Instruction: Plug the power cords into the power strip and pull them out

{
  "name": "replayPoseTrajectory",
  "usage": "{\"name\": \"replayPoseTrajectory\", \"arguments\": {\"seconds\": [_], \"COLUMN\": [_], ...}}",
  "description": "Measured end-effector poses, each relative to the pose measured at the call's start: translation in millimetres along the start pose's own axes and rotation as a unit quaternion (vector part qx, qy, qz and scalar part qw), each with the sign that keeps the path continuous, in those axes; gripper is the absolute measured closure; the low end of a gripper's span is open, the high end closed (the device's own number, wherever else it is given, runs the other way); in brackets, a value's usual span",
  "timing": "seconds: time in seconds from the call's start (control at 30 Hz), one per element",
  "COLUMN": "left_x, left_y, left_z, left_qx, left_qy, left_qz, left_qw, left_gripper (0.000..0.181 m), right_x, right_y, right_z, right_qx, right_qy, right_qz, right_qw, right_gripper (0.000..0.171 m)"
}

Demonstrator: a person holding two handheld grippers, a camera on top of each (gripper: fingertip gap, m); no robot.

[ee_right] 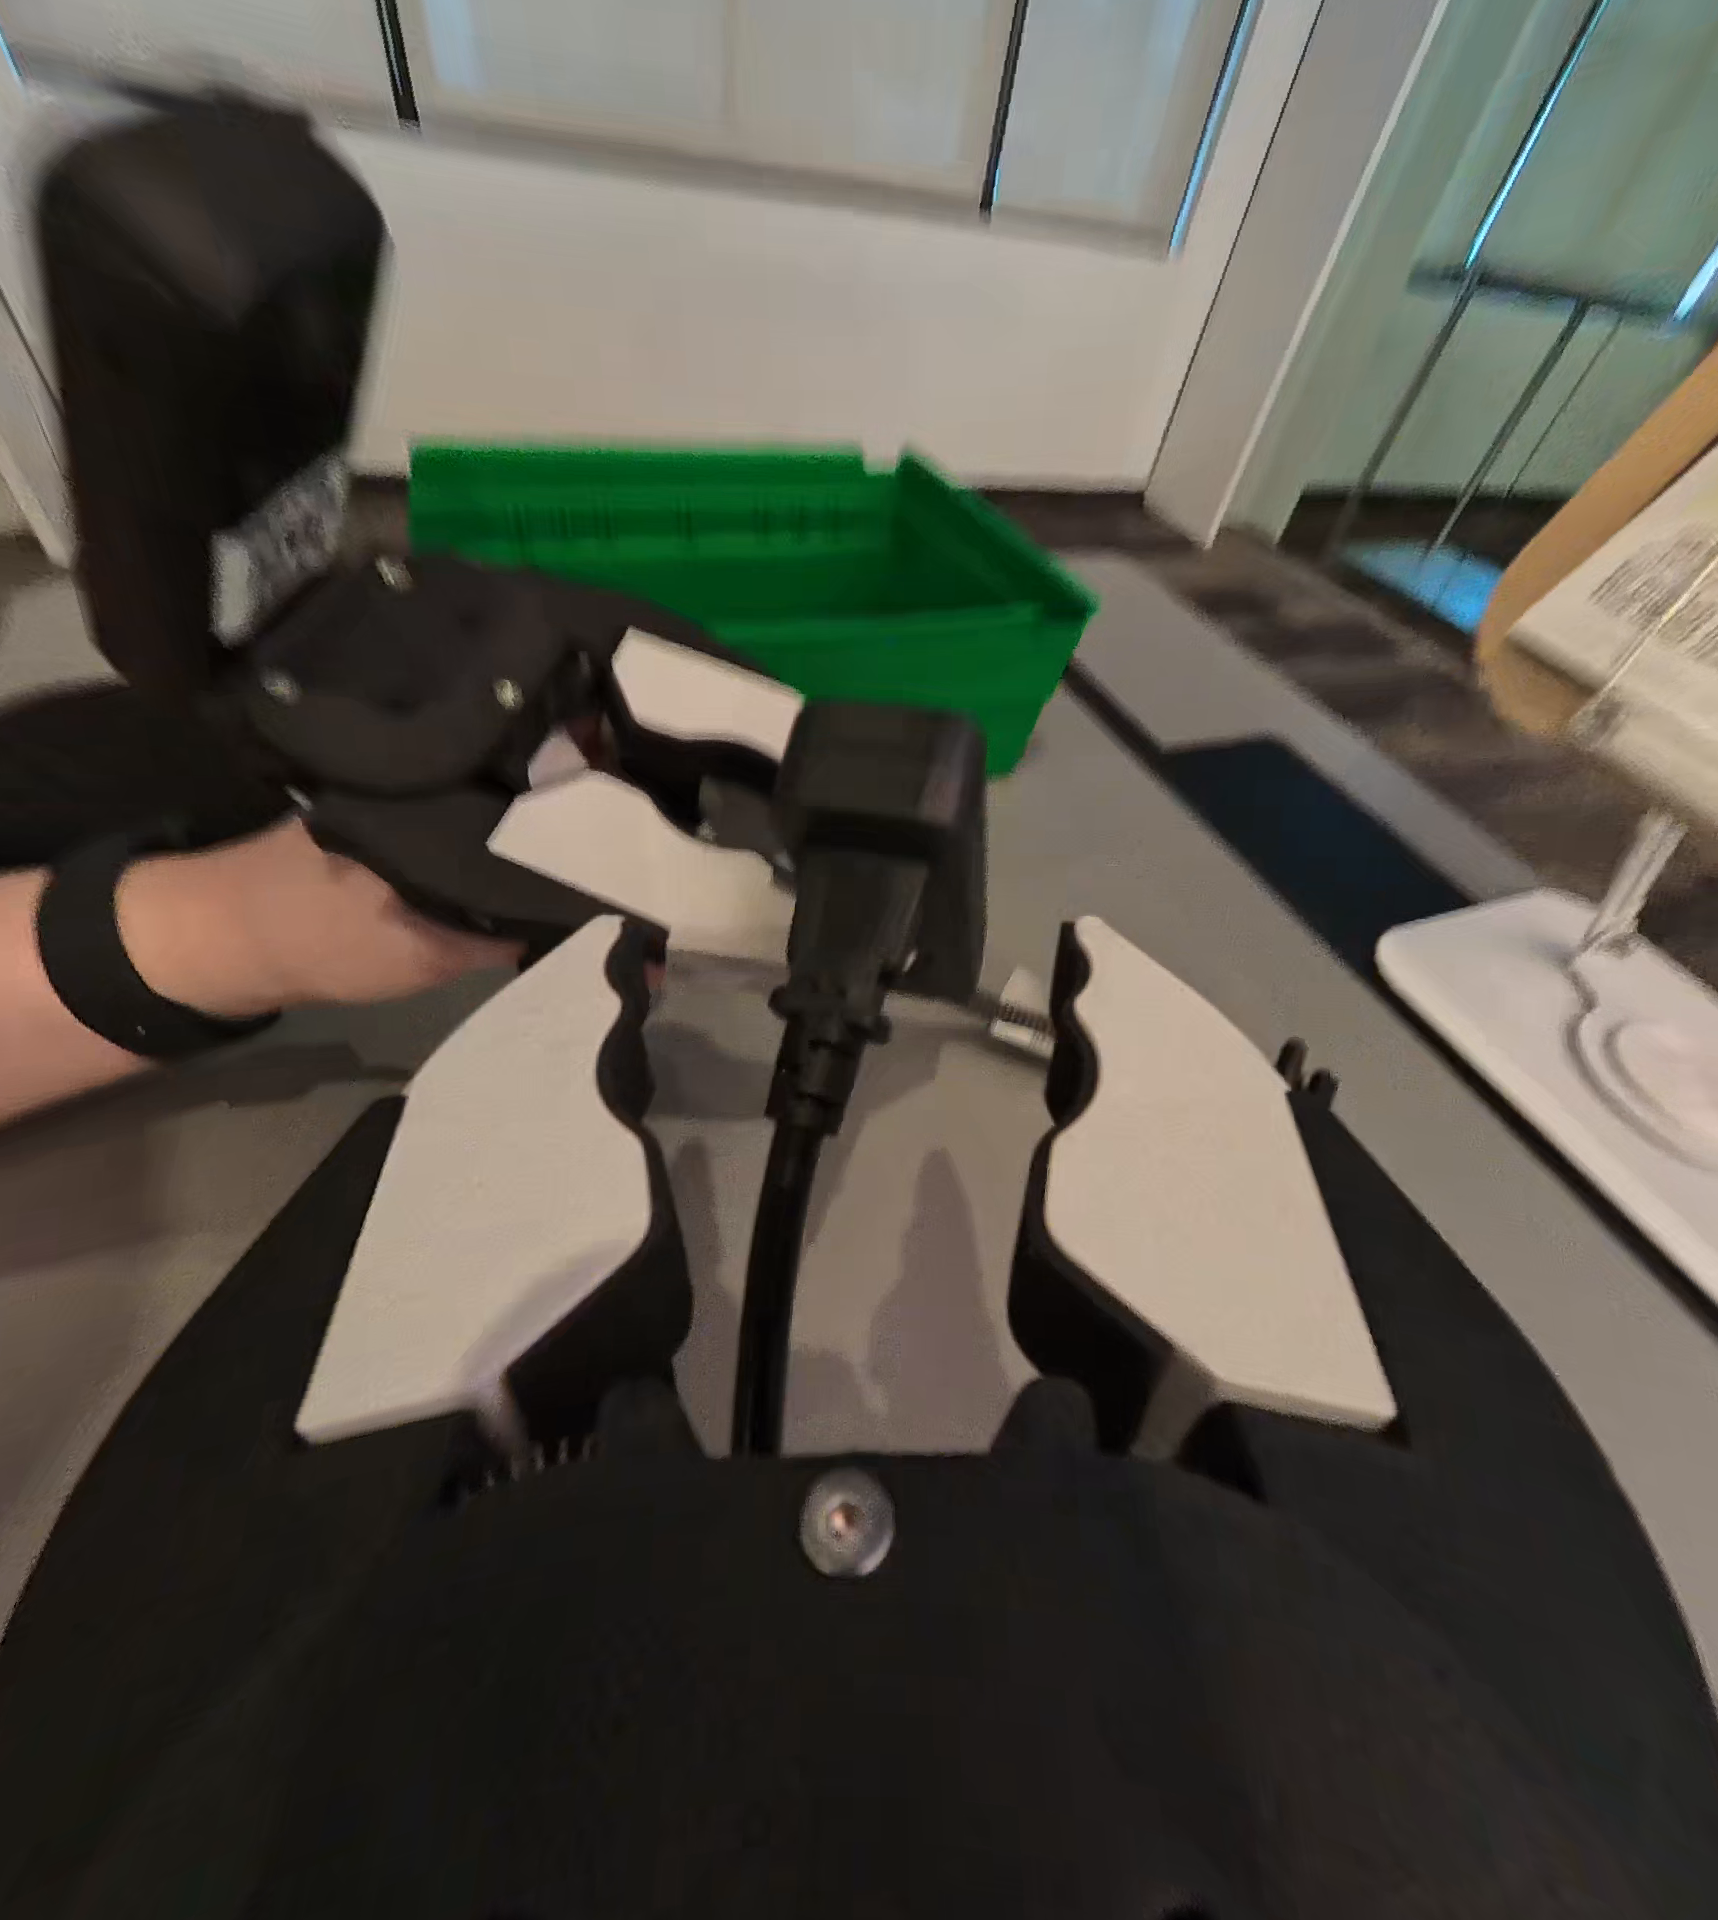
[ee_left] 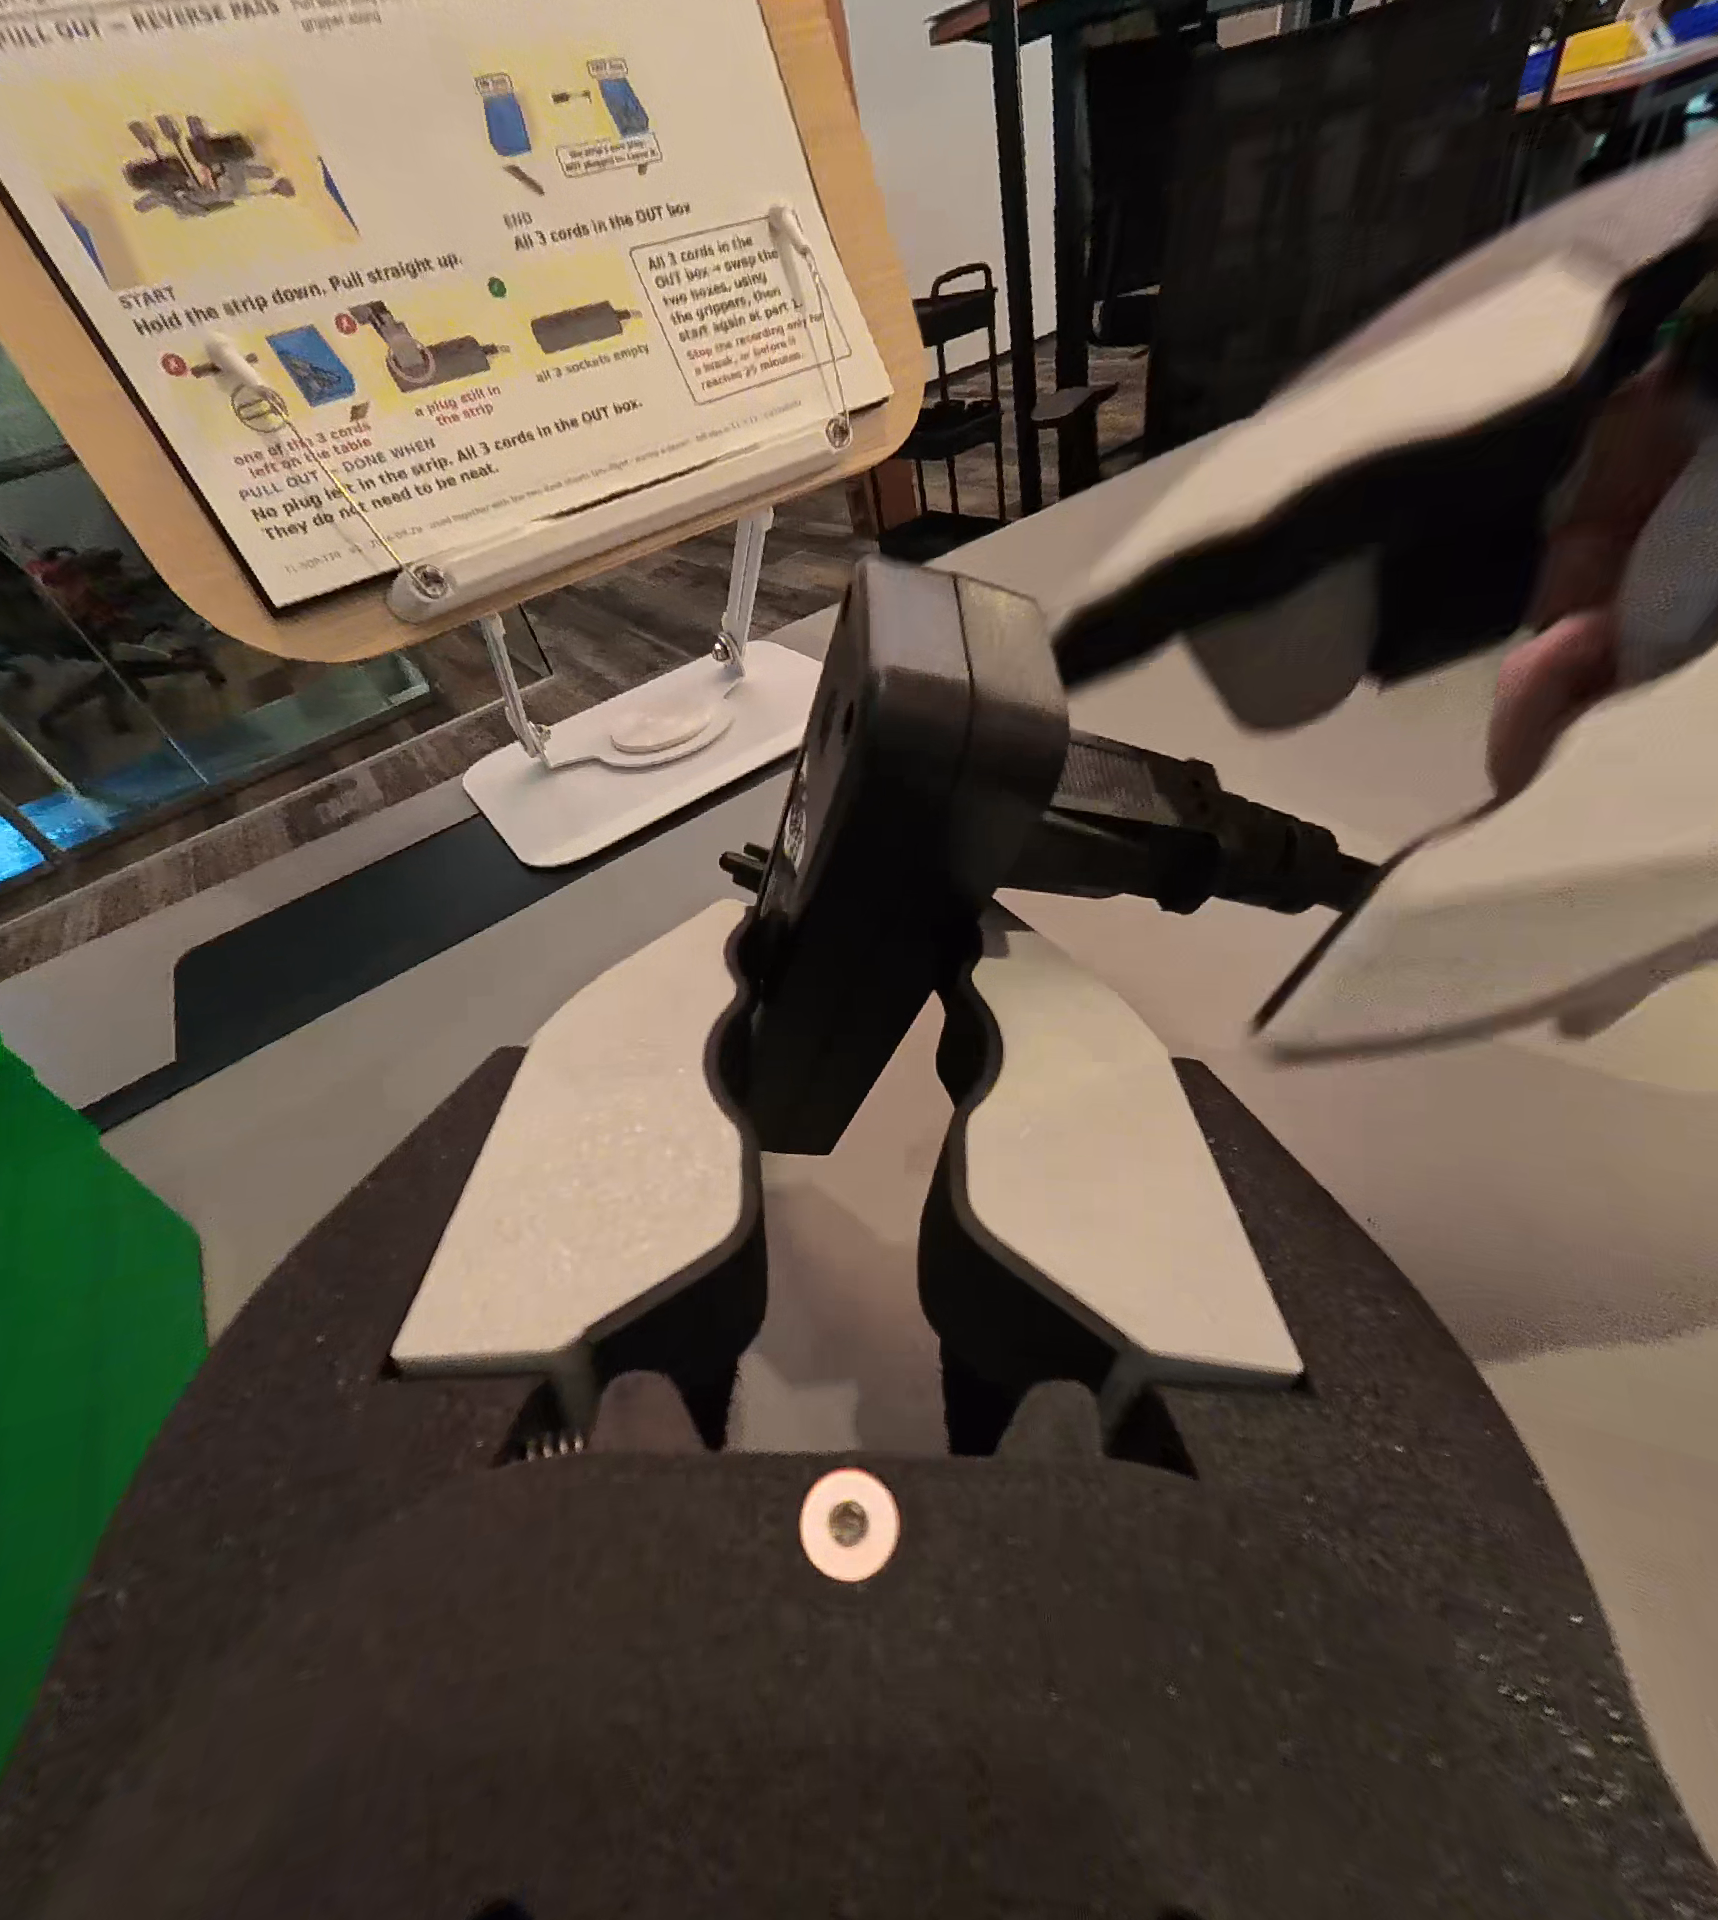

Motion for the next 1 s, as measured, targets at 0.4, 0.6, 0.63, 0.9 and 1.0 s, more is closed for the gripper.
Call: {"name": "replayPoseTrajectory", "arguments": {"seconds": [0.4,0.6,0.63,0.9,1.0], "left_x": [3.5,0.2,-0.3,2.5,1.8], "left_y": [14.9,13.2,13.1,15.6,15.9], "left_z": [1.3,3.1,2.9,1.4,2.9], "left_qx": [0.018,-0.01,-0.021,-0.068,-0.066], "left_qy": [-0.018,-0.034,-0.035,-0.024,-0.034], "left_qz": [0.078,0.06,0.058,0.048,0.054], "left_qw": [0.997,0.998,0.998,0.996,0.996], "left_gripper": [0.149,0.149,0.15,0.145,0.145], "right_x": [-25.1,-29.3,-28.6,-25.7,-27.8], "right_y": [-4.7,-2.4,-3.1,-3.2,-1.3], "right_z": [25.2,26.3,25.6,12.5,12.7], "right_qx": [-0.06,-0.014,-0.012,0.041,0.048], "right_qy": [-0.145,-0.149,-0.152,-0.161,-0.156], "right_qz": [-0.078,-0.029,-0.041,-0.14,-0.127], "right_qw": [0.984,0.988,0.987,0.976,0.978], "right_gripper": [0.14,0.143,0.143,0.147,0.148]}}
Point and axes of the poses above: each gripper's, where its closed fingertips meet, z out along the fingers, x out of its top, y = z × x across the jaws, the point moved 8 cm from there along -z, back along the fingers, and after that the axes turned 4 degrees about x, right-handed, at the moved point
